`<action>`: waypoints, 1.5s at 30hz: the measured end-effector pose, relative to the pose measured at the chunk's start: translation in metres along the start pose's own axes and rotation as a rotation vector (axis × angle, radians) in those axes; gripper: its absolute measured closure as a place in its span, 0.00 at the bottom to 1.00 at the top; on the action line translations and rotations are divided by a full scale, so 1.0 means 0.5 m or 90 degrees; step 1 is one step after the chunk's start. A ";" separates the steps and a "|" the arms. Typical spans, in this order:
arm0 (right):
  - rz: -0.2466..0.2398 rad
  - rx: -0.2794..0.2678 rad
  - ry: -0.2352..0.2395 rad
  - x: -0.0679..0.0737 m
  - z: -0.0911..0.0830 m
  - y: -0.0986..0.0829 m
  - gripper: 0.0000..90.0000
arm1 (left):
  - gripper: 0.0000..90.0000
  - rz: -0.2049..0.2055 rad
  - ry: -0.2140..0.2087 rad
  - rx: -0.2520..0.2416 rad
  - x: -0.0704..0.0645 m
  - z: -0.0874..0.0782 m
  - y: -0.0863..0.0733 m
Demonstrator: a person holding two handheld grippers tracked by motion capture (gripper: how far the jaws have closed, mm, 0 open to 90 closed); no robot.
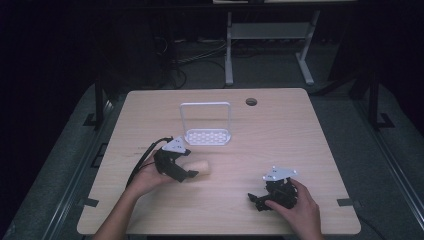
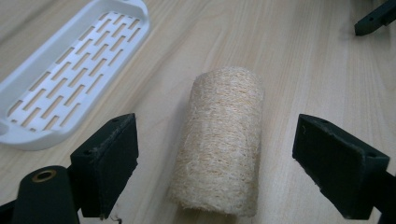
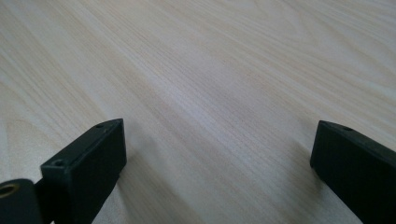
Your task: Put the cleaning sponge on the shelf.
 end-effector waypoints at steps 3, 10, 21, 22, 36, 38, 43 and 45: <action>0.000 0.000 0.000 0.000 0.000 0.000 0.04 | 0.16 0.000 -0.003 0.003 -0.001 0.006 -0.001; 0.001 0.000 0.000 0.000 0.000 0.000 0.04 | 0.16 0.006 -0.012 0.011 -0.006 0.027 -0.005; 0.001 0.000 -0.001 -0.001 0.001 0.000 0.04 | 0.16 0.010 -0.019 0.026 -0.012 0.054 -0.014; 0.001 0.000 -0.001 0.000 0.001 0.000 0.04 | 0.16 0.014 -0.018 0.033 -0.011 0.057 -0.017; 0.002 0.000 -0.001 0.000 0.001 0.000 0.04 | 0.24 0.015 -0.018 0.044 -0.010 0.064 -0.024; 0.001 0.000 -0.001 0.000 0.001 0.000 0.04 | 0.25 0.013 -0.020 0.043 -0.010 0.064 -0.024; 0.001 0.000 -0.001 0.000 0.001 0.000 0.04 | 0.29 0.019 -0.021 0.047 -0.010 0.064 -0.024; 0.001 0.000 -0.001 0.000 0.001 0.000 0.04 | 0.31 0.015 -0.021 0.044 -0.010 0.065 -0.025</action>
Point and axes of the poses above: each handheld gripper's, and its own axes: z roughly forward along the jaws, y roughly out of its top, x roughly to its left, the point moved 4 cm from there along z, roughly forward along the jaws, and after that the axes turned 8 degrees about -x, right-handed, at the moved point
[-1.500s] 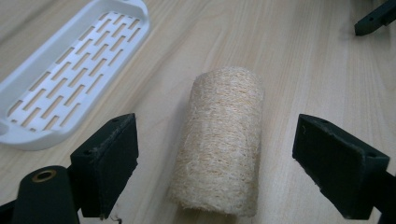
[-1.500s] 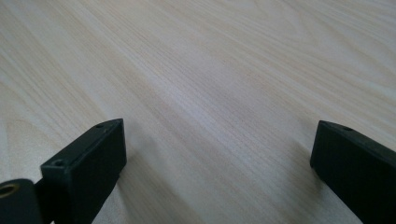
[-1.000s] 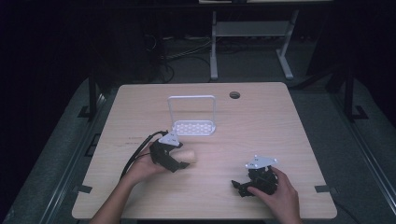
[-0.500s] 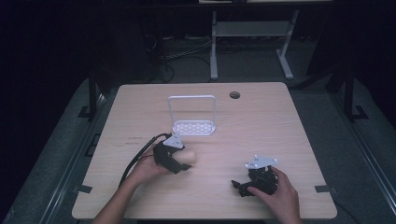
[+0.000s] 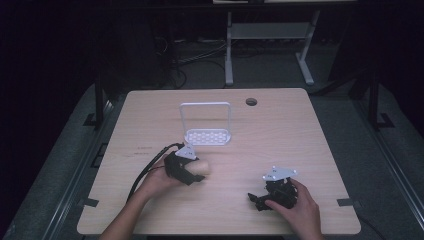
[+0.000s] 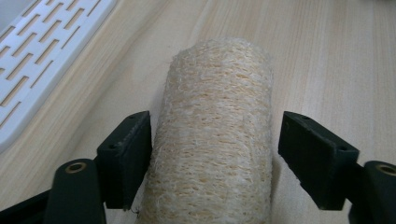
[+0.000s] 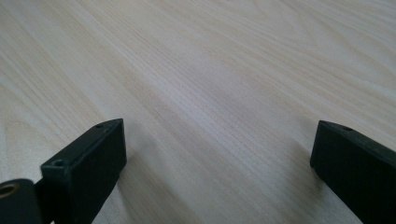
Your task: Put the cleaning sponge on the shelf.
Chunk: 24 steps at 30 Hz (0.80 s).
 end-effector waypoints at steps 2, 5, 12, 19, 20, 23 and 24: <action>0.000 0.000 0.000 0.000 0.000 0.000 0.04 | 0.33 0.000 0.000 0.000 0.001 0.000 0.000; 0.000 0.000 0.000 0.000 0.000 0.000 0.04 | 0.34 0.000 -0.001 0.001 0.001 -0.001 0.000; 0.000 0.000 0.000 0.000 0.000 0.000 0.04 | 0.39 -0.002 -0.002 0.004 0.003 -0.002 -0.002; 0.000 0.000 0.000 0.000 0.000 0.000 0.04 | 0.44 -0.003 -0.003 0.004 0.003 -0.003 -0.002; 0.000 0.000 0.000 0.000 0.000 0.000 0.04 | 0.44 -0.003 -0.004 0.004 0.003 -0.003 -0.002; 0.000 0.000 0.000 0.000 0.000 0.000 0.04 | 0.45 -0.005 -0.004 0.003 0.003 -0.003 -0.002; 0.000 0.000 0.000 0.000 0.000 0.000 0.03 | 0.45 -0.006 -0.004 0.001 0.003 -0.003 -0.002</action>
Point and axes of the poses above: each handheld gripper's, and its own axes: z roughly forward along the jaws, y roughly out of its top, x roughly to its left, the point moved 4 cm from there along z, roughly forward along the jaws, and after that the axes turned 8 degrees about -x, right-handed, at the moved point
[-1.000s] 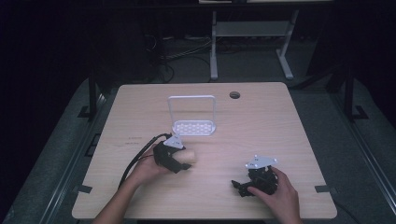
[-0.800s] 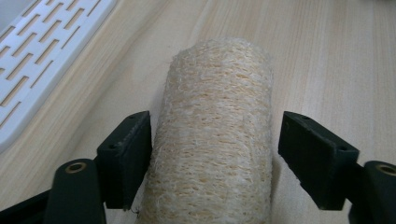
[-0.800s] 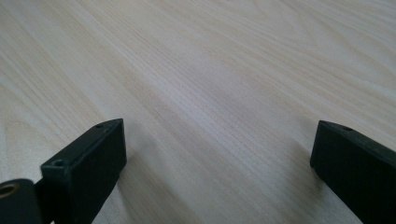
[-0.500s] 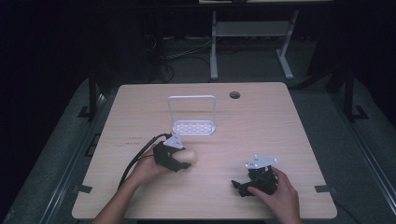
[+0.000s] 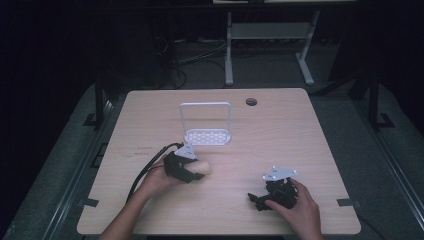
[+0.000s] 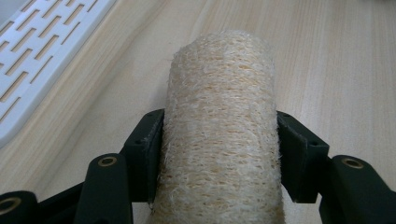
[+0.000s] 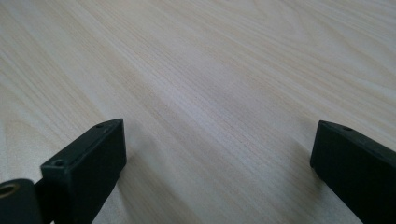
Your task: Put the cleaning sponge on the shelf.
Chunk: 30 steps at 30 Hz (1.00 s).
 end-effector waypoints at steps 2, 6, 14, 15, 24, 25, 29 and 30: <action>-0.001 0.000 0.000 0.000 0.000 0.000 0.04 | 0.45 -0.005 0.000 -0.001 0.000 0.000 0.000; 0.000 0.000 -0.001 0.000 0.000 0.000 0.04 | 0.45 -0.005 0.015 -0.009 -0.001 -0.002 0.000; 0.000 0.000 0.000 0.000 0.000 0.000 0.04 | 0.46 -0.045 0.035 -0.006 0.004 -0.007 0.000; 0.000 0.000 0.000 0.000 0.000 0.000 0.04 | 0.46 -0.049 0.043 -0.005 0.005 -0.009 0.001; 0.000 0.000 0.000 0.000 0.000 0.000 0.04 | 0.46 -0.079 0.084 -0.010 0.008 -0.018 0.008; 0.000 0.000 0.000 0.000 0.000 0.000 0.04 | 0.46 -0.085 0.100 -0.009 0.008 -0.021 0.012; 0.000 0.000 0.000 0.000 0.000 0.000 0.04 | 0.46 -0.105 0.124 -0.016 0.010 -0.022 0.019; 0.000 0.000 0.000 0.000 0.000 0.000 0.04 | 0.46 -0.105 0.124 -0.016 0.010 -0.022 0.019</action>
Point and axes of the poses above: each handheld gripper's, and its own axes: z roughly forward along the jaws, y roughly out of its top, x roughly to its left, the point moved 4 cm from there along z, roughly forward along the jaws, and after that the axes turned 8 degrees about -x, right-handed, at the moved point
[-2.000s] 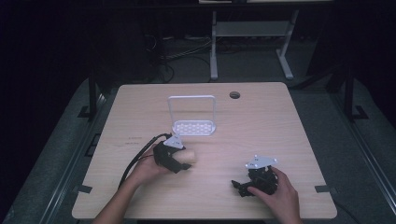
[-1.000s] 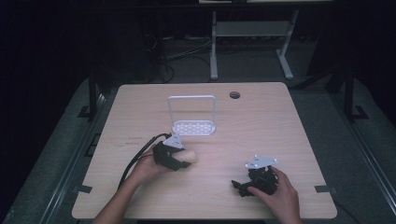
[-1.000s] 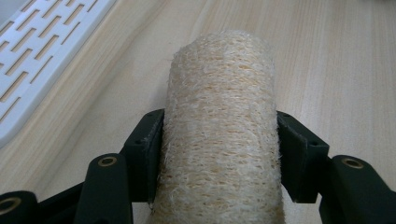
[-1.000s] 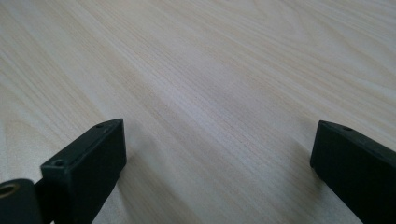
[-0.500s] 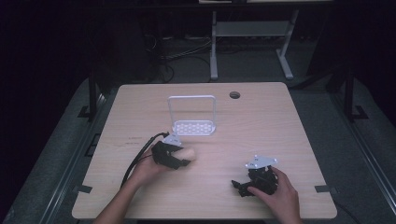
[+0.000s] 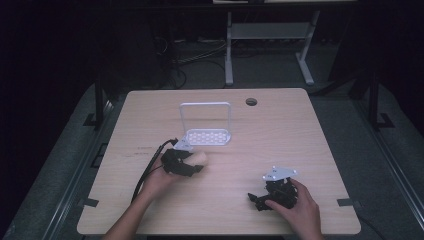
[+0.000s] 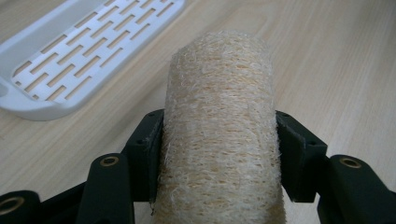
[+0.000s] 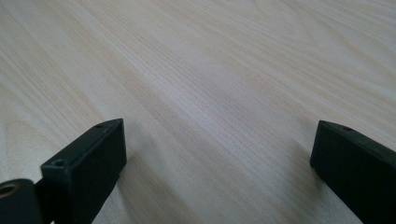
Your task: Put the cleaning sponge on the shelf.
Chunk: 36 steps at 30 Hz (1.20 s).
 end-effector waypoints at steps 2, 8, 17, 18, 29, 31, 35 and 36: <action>0.000 0.000 0.000 0.000 0.000 0.000 0.04 | 0.46 -0.004 0.005 -0.001 0.001 0.000 0.003; 0.000 0.000 0.000 0.000 0.000 0.000 0.04 | 0.46 -0.016 0.010 -0.013 0.009 0.002 0.006; 0.000 0.000 0.000 0.000 0.000 0.000 0.04 | 0.46 -0.038 0.015 -0.016 0.023 0.007 0.011; 0.000 0.000 0.000 0.000 0.000 0.000 0.04 | 0.46 -0.036 0.015 -0.016 0.024 0.008 0.014; 0.000 0.000 0.000 0.000 0.000 0.000 0.04 | 0.46 -0.051 0.021 -0.025 0.034 0.022 0.029; 0.000 0.000 0.000 0.000 0.000 0.000 0.04 | 0.46 -0.053 0.022 -0.020 0.035 0.024 0.029; 0.000 0.000 0.000 0.000 0.000 0.000 0.04 | 0.46 -0.049 0.027 -0.020 0.040 0.025 0.043; 0.000 0.000 0.000 0.000 0.000 0.000 0.04 | 0.46 -0.049 0.027 -0.020 0.040 0.025 0.043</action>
Point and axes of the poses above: each handheld gripper's, and its own axes: z roughly forward along the jaws, y roughly out of its top, x roughly to its left, the point moved 4 cm from there along z, roughly forward along the jaws, and after that the axes turned 8 degrees about -x, right-handed, at the moved point
